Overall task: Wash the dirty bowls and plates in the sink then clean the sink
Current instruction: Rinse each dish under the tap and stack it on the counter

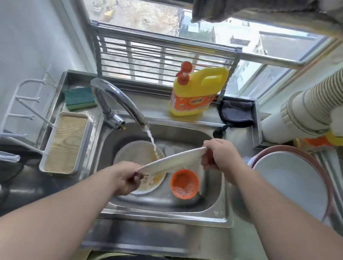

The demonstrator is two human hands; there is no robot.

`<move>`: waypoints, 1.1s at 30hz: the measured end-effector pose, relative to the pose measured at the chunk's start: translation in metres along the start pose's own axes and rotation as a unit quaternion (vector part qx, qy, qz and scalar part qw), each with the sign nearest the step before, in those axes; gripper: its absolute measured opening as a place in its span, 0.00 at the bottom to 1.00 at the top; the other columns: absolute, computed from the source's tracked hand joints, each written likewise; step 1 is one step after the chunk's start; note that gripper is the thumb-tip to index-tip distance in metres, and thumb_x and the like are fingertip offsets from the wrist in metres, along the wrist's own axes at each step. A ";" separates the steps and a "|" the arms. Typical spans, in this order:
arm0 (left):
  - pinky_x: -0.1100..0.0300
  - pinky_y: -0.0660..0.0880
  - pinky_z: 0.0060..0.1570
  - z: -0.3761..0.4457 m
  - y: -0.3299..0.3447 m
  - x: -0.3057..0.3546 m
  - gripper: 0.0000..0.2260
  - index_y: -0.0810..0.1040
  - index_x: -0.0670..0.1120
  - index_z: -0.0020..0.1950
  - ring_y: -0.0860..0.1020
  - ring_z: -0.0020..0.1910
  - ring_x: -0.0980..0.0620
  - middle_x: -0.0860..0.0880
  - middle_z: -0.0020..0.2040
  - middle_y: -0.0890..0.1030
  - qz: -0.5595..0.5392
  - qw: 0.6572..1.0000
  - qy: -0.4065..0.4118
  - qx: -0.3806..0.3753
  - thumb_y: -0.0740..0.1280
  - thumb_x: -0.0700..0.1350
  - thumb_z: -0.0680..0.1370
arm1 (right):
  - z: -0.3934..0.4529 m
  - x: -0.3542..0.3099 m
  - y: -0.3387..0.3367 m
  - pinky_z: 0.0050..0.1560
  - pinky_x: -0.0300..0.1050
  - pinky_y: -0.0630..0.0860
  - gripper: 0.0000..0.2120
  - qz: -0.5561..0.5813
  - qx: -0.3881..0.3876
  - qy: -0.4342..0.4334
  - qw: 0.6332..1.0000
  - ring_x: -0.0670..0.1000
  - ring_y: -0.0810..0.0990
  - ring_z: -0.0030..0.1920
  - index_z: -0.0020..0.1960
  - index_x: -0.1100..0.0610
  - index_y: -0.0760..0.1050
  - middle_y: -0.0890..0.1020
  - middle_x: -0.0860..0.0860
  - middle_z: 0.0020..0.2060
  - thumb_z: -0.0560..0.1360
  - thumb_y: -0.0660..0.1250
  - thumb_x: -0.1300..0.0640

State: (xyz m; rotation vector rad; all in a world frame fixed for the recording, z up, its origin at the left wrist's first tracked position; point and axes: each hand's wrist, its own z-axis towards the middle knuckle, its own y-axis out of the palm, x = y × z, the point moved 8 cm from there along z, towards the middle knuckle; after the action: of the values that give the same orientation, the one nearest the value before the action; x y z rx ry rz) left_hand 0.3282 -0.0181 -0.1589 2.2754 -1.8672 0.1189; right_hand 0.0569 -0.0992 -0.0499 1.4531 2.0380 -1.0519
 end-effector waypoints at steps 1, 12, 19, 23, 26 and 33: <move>0.69 0.67 0.15 0.000 0.002 -0.002 0.12 0.78 0.36 0.40 0.68 0.16 0.59 0.48 0.24 0.73 0.009 0.999 -0.034 -0.011 0.63 0.33 0.82 | -0.003 0.004 -0.005 0.33 0.44 0.66 0.11 0.033 -0.009 0.006 0.999 0.56 0.77 0.30 0.44 0.62 0.77 0.82 0.62 0.32 0.80 0.61 0.57; 0.61 0.72 0.29 0.002 0.027 0.012 0.18 0.68 0.50 0.33 0.65 0.25 0.53 0.51 0.30 0.66 -0.069 0.996 0.037 -0.048 0.61 0.46 0.84 | -0.015 0.024 -0.029 0.37 0.39 0.71 0.15 -0.008 0.081 -0.088 0.993 0.42 0.74 0.32 0.44 0.57 0.84 0.80 0.44 0.31 0.82 0.69 0.48; 0.52 0.78 0.51 -0.002 0.040 0.027 0.26 0.76 0.50 0.56 0.81 0.47 0.45 0.49 0.47 0.76 0.034 0.989 0.145 0.001 0.53 0.70 0.83 | -0.013 0.055 -0.024 0.36 0.44 0.70 0.23 0.073 0.145 -0.024 0.987 0.48 0.73 0.36 0.45 0.63 0.82 0.80 0.50 0.34 0.84 0.65 0.44; 0.48 0.74 0.64 -0.006 0.037 0.046 0.25 0.82 0.51 0.59 0.79 0.61 0.44 0.52 0.60 0.83 0.088 0.963 0.254 0.025 0.59 0.70 0.82 | -0.011 0.084 -0.017 0.34 0.44 0.65 0.25 0.131 0.148 0.044 0.979 0.52 0.70 0.34 0.44 0.65 0.78 0.74 0.54 0.33 0.85 0.63 0.43; 0.48 0.75 0.50 -0.012 0.034 0.061 0.30 0.80 0.47 0.50 0.79 0.47 0.46 0.47 0.47 0.83 0.092 0.945 0.313 0.018 0.67 0.74 0.70 | -0.012 0.103 0.002 0.28 0.40 0.63 0.22 0.190 0.115 0.110 0.969 0.52 0.68 0.28 0.46 0.60 0.77 0.71 0.55 0.30 0.86 0.60 0.43; 0.52 0.74 0.43 -0.031 0.006 0.087 0.30 0.80 0.42 0.50 0.78 0.43 0.46 0.46 0.44 0.82 0.111 0.922 0.367 0.056 0.74 0.67 0.65 | 0.001 0.115 0.052 0.28 0.40 0.67 0.22 0.225 0.080 0.170 0.956 0.51 0.71 0.25 0.48 0.57 0.78 0.74 0.55 0.30 0.85 0.59 0.41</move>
State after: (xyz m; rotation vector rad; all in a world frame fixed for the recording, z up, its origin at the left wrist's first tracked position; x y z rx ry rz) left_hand 0.3420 -0.0968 -0.1116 1.6934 -1.6900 0.9828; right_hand 0.0632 -0.0211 -0.1489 2.1803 1.7199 -0.8311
